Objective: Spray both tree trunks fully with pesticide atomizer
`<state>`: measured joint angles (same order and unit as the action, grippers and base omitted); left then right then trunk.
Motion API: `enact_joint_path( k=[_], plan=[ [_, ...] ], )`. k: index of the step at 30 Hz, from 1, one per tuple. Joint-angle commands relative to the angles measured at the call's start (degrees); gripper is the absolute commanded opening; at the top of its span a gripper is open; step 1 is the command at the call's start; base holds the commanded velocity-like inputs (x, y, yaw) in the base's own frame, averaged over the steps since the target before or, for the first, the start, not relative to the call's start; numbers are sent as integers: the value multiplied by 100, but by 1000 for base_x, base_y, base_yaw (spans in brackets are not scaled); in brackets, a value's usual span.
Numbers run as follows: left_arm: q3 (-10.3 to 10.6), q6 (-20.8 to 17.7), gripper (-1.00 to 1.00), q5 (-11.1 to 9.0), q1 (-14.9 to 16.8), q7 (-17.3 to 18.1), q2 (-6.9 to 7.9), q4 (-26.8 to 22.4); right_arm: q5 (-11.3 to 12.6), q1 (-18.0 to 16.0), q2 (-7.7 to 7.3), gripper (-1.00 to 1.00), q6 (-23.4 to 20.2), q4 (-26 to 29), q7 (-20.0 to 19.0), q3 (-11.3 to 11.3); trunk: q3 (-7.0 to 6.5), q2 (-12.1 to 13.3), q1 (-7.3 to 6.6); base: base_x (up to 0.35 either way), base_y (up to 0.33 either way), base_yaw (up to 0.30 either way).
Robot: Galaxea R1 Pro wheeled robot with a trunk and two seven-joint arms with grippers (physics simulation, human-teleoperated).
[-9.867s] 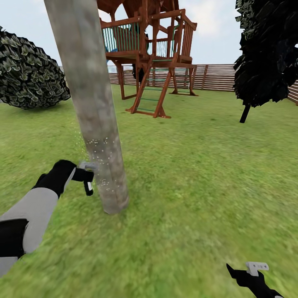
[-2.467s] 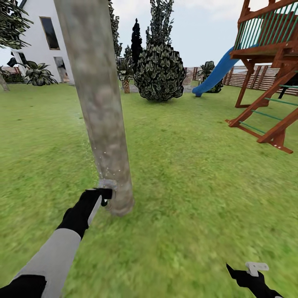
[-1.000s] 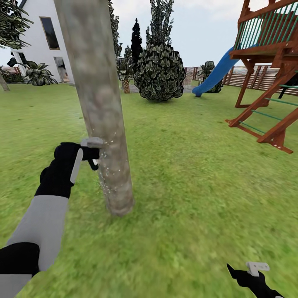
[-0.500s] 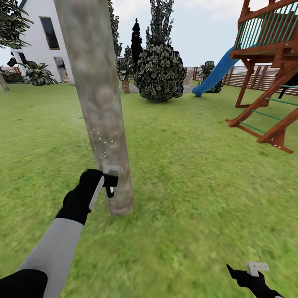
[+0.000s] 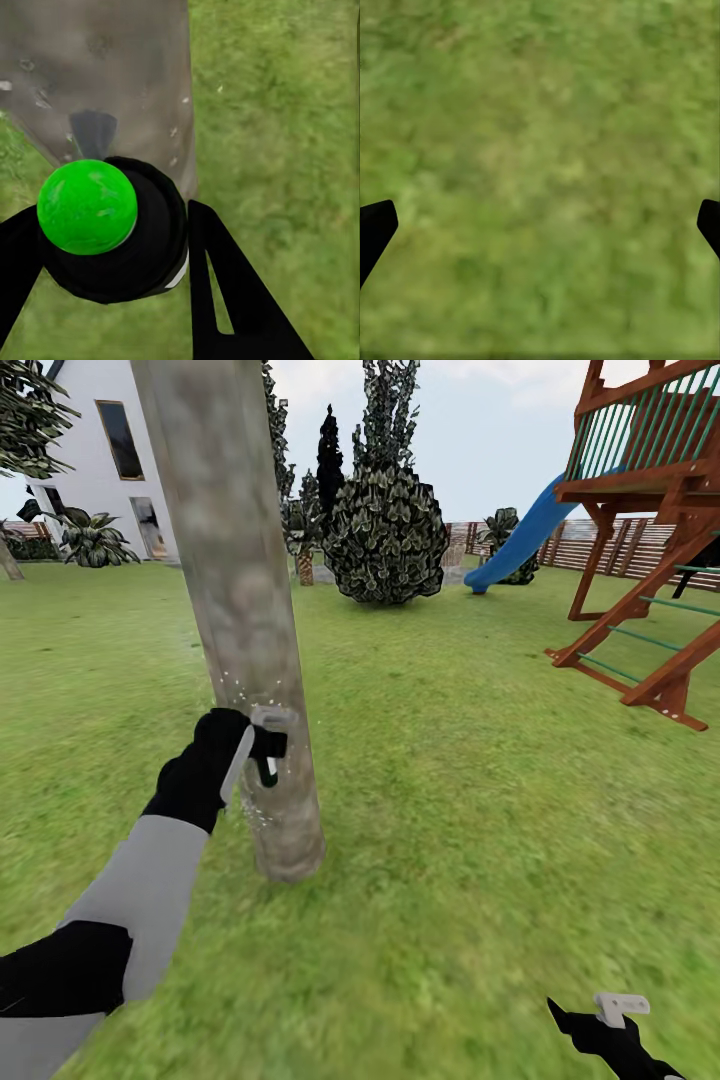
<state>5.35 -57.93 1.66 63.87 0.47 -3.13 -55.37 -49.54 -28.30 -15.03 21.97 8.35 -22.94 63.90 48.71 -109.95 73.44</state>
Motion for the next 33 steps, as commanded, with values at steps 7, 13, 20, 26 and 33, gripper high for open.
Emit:
enact_joint_path(
  k=[7,13,20,26,33],
  plan=[
    [-16,-26,-100,1,553,-3,-95,60,0,0,0,100,0,0,0,0,1,0,0,0,0,0],
    [-25,-26,-100,1,486,-3,-93,74,-1,0,0,100,0,0,0,0,1,0,0,0,0,0],
    [-17,-18,-100,-6,313,5,-74,98,-2,0,0,100,0,0,0,0,1,0,0,0,0,0],
    [-17,34,-100,-8,-285,16,-73,97,-2,0,0,100,0,-2,0,-7,1,0,0,0,0,0],
    [-9,62,-100,-14,-760,40,-72,104,-3,0,0,100,0,-8,0,-9,1,0,0,0,0,0]
  ],
)
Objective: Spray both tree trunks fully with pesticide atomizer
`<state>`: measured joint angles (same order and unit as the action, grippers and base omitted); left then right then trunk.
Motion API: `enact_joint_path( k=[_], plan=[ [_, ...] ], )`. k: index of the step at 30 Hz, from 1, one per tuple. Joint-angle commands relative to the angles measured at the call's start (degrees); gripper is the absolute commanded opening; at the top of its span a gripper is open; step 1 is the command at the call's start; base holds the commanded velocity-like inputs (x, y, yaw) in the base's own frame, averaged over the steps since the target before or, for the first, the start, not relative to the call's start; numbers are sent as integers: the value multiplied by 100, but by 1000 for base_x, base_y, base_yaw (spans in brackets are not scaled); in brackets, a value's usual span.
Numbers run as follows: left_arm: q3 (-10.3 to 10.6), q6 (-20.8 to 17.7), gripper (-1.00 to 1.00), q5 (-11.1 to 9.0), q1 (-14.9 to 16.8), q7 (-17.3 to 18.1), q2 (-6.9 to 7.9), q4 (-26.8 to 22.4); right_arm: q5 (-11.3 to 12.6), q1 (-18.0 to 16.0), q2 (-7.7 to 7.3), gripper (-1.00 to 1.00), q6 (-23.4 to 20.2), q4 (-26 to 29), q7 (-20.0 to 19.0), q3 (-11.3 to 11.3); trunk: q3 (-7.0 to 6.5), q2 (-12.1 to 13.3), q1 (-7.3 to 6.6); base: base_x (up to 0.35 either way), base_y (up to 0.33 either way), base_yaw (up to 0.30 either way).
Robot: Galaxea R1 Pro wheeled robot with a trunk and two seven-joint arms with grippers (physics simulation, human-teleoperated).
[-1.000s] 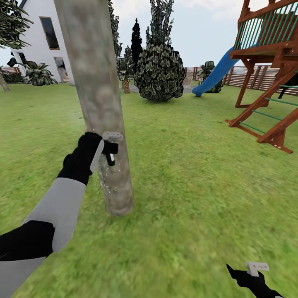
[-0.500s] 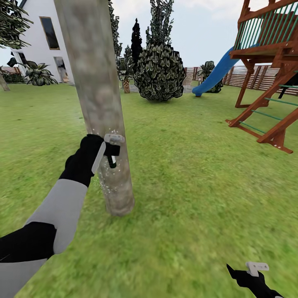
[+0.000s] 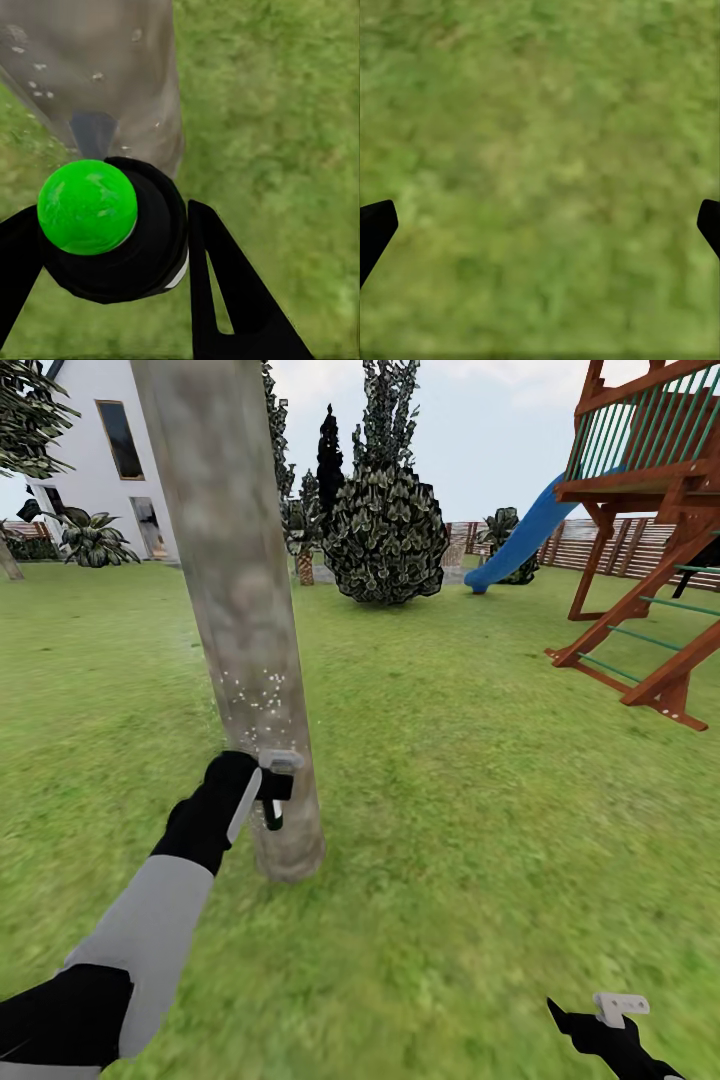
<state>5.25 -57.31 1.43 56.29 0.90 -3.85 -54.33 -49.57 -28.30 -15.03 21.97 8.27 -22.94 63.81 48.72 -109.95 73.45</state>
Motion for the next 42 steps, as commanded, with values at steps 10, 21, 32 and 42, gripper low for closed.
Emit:
enact_joint_path(
  k=[10,21,32,42],
  plan=[
    [-7,1176,-100,7,-179,-3,15,1522,0,0,0,100,0,-1,0,0,0,0,0,0,0,0],
    [-7,2753,-100,7,-179,-10,54,3202,0,0,0,100,0,-1,0,0,0,0,0,0,0,0],
    [-185,3944,-100,-302,-777,-960,16,3300,0,0,0,100,0,-1,0,0,0,0,0,0,0,0],
    [-221,4017,-100,-379,-1093,-1145,13,3313,9,0,4,100,0,-19,-9,0,10,0,0,59,-126,96]
  ],
)
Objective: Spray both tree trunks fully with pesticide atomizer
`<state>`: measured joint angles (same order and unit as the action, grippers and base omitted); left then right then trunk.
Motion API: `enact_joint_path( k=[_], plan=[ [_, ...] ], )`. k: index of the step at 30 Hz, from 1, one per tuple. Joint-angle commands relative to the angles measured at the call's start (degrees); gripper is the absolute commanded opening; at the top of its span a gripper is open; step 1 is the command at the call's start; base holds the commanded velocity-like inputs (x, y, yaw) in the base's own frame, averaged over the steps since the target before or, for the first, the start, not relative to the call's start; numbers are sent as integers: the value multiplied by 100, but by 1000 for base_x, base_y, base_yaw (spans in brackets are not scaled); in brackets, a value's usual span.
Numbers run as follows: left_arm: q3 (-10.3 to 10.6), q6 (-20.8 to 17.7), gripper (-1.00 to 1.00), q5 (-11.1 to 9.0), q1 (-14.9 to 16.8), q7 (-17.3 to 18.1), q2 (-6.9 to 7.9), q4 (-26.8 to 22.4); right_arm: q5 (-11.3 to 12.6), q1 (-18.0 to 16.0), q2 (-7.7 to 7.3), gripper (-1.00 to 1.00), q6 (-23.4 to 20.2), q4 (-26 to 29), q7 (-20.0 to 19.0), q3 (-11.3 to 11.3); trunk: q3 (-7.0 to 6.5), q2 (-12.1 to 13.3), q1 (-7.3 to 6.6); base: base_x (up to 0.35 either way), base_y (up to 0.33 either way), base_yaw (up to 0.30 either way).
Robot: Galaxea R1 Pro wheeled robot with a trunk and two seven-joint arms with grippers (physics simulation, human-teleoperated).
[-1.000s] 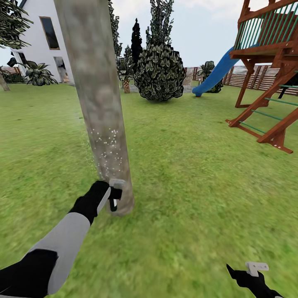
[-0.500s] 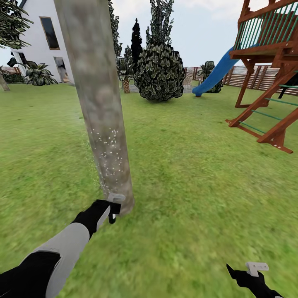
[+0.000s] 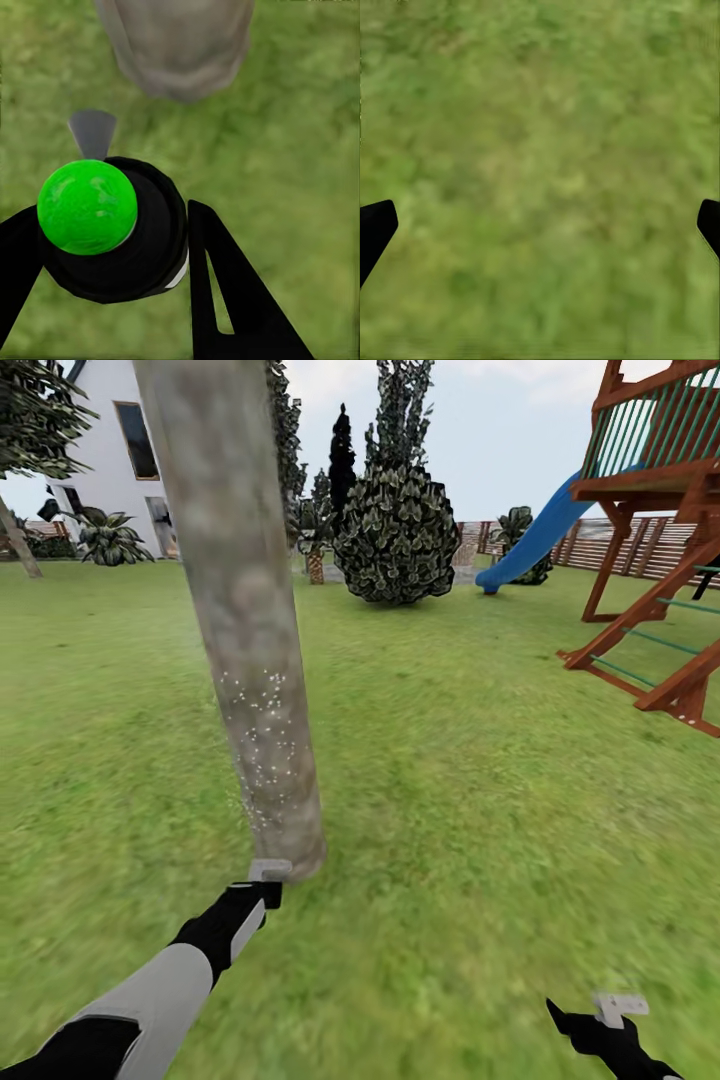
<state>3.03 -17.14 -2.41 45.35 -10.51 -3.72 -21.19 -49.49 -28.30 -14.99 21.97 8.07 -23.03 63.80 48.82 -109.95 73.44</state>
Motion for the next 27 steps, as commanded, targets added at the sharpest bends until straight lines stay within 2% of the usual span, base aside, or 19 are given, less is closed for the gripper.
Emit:
enact_joint_path(
  k=[1,9,20,27],
  plan=[
    [3,-2,-100,4,0,-9,-8,2,0,0,3,100,0,0,0,1,2,0,0,129,-257,235],
    [5,-9,-100,0,0,-12,-23,9,2,-1,-2,100,1,1,0,1,4,0,0,109,-262,34],
    [5,-9,-100,4,0,-12,-32,10,0,0,1,100,0,1,0,1,4,0,0,104,-263,259],
    [5,-9,-100,4,0,-12,-44,10,0,0,-3,100,0,10,0,1,4,0,0,104,-263,35]
  ],
)
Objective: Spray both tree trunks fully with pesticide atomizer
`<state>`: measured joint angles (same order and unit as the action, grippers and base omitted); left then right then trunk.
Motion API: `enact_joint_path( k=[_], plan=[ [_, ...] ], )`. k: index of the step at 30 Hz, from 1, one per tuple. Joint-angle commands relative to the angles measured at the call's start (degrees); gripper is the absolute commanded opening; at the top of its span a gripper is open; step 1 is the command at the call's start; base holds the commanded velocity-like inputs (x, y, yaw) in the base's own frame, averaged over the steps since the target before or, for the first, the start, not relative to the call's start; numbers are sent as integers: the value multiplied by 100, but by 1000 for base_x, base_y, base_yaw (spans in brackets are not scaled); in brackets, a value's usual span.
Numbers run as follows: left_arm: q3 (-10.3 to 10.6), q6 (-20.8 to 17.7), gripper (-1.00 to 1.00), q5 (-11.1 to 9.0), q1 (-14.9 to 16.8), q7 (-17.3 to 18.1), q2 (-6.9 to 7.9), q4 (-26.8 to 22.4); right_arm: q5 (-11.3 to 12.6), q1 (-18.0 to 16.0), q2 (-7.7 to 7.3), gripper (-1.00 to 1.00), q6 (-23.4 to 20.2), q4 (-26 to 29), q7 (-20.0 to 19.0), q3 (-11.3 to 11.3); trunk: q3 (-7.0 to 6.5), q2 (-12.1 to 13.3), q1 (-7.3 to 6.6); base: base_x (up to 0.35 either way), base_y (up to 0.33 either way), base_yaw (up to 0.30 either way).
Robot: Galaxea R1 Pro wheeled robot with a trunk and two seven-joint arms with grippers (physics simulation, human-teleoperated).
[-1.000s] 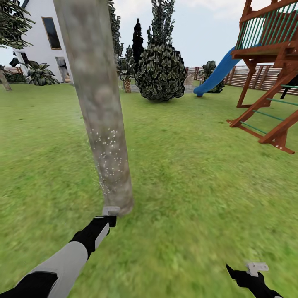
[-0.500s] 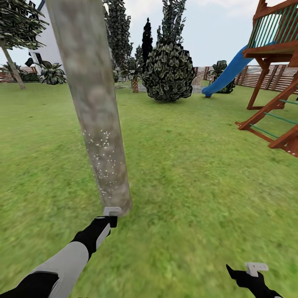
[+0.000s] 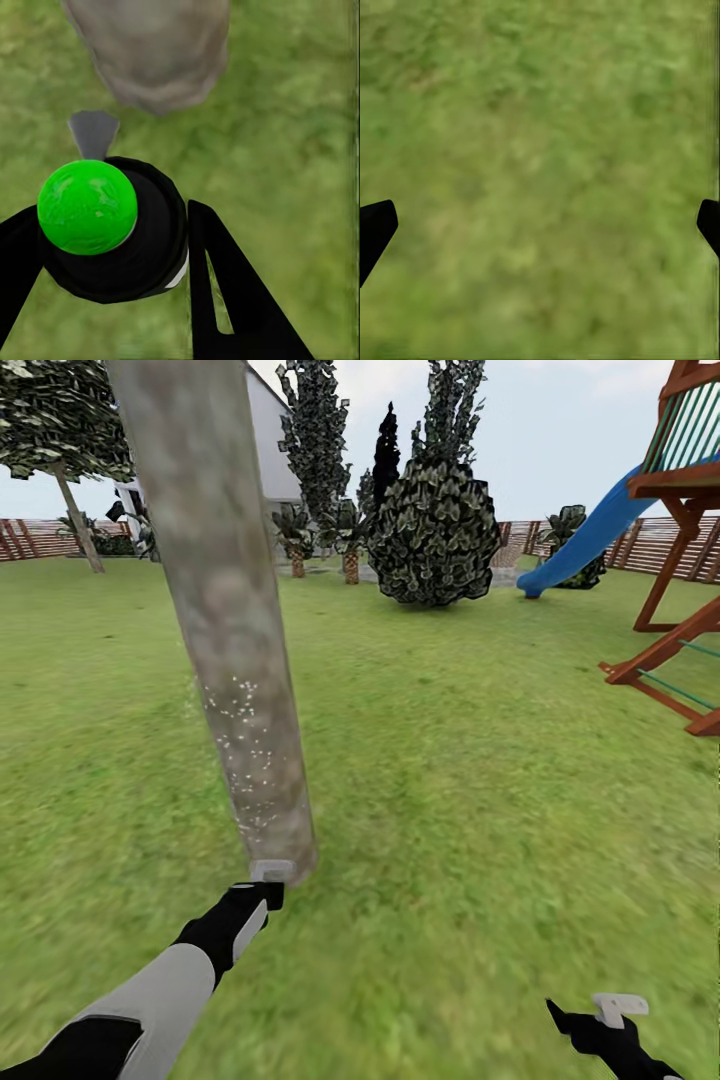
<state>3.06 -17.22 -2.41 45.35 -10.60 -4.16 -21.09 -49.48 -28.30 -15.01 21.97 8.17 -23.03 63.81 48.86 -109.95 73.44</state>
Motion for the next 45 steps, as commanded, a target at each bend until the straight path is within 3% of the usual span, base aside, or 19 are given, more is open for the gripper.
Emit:
enact_joint_path(
  k=[1,7,18,28,45],
  plan=[
    [1,1,-100,4,0,-2,-26,0,0,-1,1,100,0,0,0,0,0,0,0,104,-263,0],
    [1,0,-100,4,0,0,-64,0,0,0,1,100,2,0,0,0,0,0,0,104,-263,36],
    [-3,1,-100,3,0,-1,-61,0,0,0,4,100,0,-6,0,0,0,0,0,104,-263,265],
    [-6,-1,-100,0,0,-1,-62,0,0,0,5,100,0,-2,0,0,0,0,0,152,-257,47],
    [-6,-1,-100,4,0,0,-67,0,0,0,7,100,0,-9,0,-8,0,0,0,166,-253,273]
  ],
)
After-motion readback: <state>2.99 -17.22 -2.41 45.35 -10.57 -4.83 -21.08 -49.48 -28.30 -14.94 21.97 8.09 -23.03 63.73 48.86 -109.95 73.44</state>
